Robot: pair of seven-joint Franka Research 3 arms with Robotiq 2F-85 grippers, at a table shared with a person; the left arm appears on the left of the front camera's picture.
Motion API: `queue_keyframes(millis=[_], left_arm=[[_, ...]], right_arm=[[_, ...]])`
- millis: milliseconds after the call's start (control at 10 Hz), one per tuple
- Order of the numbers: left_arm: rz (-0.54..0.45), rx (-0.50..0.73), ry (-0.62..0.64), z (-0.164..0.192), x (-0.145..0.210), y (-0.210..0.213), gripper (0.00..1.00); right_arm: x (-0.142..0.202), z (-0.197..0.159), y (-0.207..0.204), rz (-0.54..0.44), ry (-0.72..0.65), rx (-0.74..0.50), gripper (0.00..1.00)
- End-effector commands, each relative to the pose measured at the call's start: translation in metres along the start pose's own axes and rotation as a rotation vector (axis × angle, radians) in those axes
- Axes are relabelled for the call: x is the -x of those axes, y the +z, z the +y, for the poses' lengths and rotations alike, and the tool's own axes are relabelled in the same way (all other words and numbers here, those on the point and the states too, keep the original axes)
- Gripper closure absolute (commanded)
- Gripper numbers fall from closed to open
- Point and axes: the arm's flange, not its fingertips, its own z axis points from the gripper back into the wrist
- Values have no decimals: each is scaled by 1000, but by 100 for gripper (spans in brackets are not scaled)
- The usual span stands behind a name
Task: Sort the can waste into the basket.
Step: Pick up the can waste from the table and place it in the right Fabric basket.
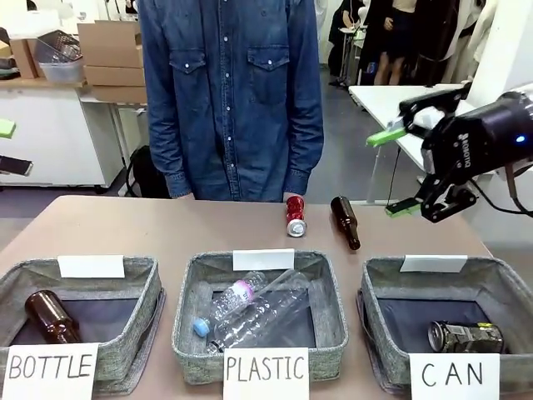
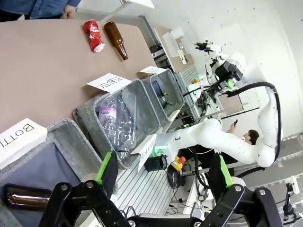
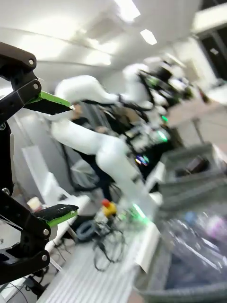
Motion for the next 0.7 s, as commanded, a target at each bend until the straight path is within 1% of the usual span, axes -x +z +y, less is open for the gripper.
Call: queue_keyframes(millis=[0,100,200,300,400,500,600], left_arm=[[8,8,-15,1,1,2,0],[8,8,-15,1,1,2,0],[8,8,-15,1,1,2,0],[8,8,-15,1,1,2,0],[8,8,-15,1,1,2,0],[8,8,-15,1,1,2,0],[8,8,-15,1,1,2,0]], right_arm=[[-39,29,-35,-372,-286,388,0],[-59,40,-51,-487,-309,578,0],[-71,47,-61,-597,-268,726,0],[-75,51,-65,-656,-211,862,0],[-68,53,-67,-701,-178,940,0],[-49,55,-63,-617,-156,920,0],[-69,48,-72,-545,-32,597,0]])
